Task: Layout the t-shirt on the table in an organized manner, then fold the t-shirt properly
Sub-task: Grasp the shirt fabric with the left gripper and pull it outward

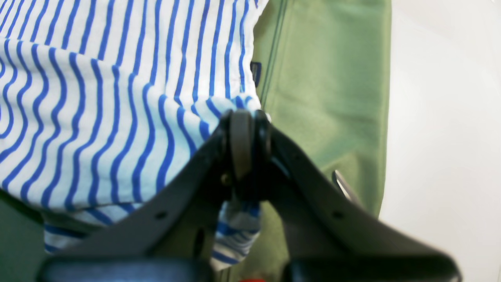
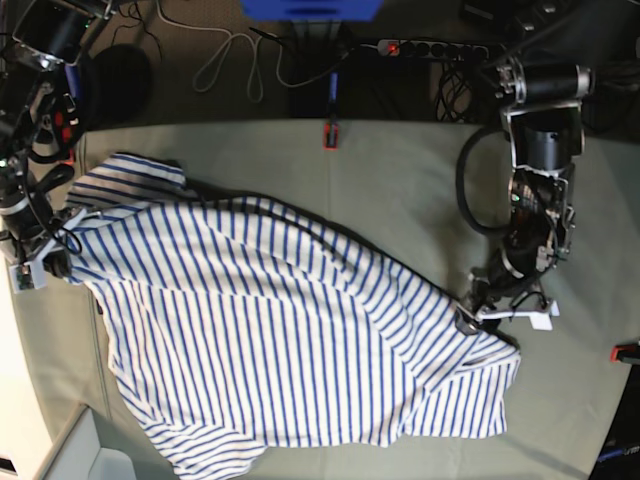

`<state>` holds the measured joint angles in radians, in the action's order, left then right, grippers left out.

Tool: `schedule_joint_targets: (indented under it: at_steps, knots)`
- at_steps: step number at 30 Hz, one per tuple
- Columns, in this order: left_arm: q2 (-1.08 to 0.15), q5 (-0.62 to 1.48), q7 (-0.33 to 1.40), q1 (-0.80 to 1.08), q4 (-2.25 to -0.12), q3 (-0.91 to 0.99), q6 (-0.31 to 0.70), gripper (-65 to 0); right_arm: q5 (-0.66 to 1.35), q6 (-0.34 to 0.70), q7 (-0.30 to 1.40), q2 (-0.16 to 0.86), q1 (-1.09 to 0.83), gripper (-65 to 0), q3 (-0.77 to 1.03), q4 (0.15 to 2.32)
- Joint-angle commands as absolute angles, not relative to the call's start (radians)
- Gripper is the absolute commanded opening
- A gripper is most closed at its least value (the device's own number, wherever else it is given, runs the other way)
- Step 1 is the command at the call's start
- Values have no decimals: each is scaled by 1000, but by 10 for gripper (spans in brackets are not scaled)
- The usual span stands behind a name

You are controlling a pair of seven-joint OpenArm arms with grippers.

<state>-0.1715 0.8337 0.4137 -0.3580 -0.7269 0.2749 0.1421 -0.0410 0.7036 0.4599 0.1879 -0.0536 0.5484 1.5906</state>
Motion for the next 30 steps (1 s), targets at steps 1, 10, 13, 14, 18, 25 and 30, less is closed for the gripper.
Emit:
schedule_joint_targets:
  at_steps: [1, 10, 13, 14, 18, 25, 30]
  knots:
    - [-180, 842, 400, -392, -742, 277, 157, -295, -28, 698, 435, 205, -42, -650, 552, 1609]
    - [-179, 842, 297, -441, -610, 275, 163, -645, -28, 698, 435, 205, -50, -650, 553, 1609]
    - [-179, 849, 300, -435, -613, 275, 165, -648, -30, 698, 435, 206, -50, -650, 553, 1609]
    - [-179, 849, 315, -435, -613, 275, 165, -648, -44, 698, 435, 206, -50, -650, 553, 1609]
    - [-182, 852, 403, -427, -680, 282, 166, -648, -139, 698, 432, 196, -41, -650, 553, 1609]
    - [-182, 852, 426, -308, -957, 283, 157, -649, -143, 698, 430, 182, -39, -650, 553, 1609]
    - [-182, 840, 423, -306, -897, 278, 157, -628, -143, 698, 430, 177, -39, -650, 553, 1609]
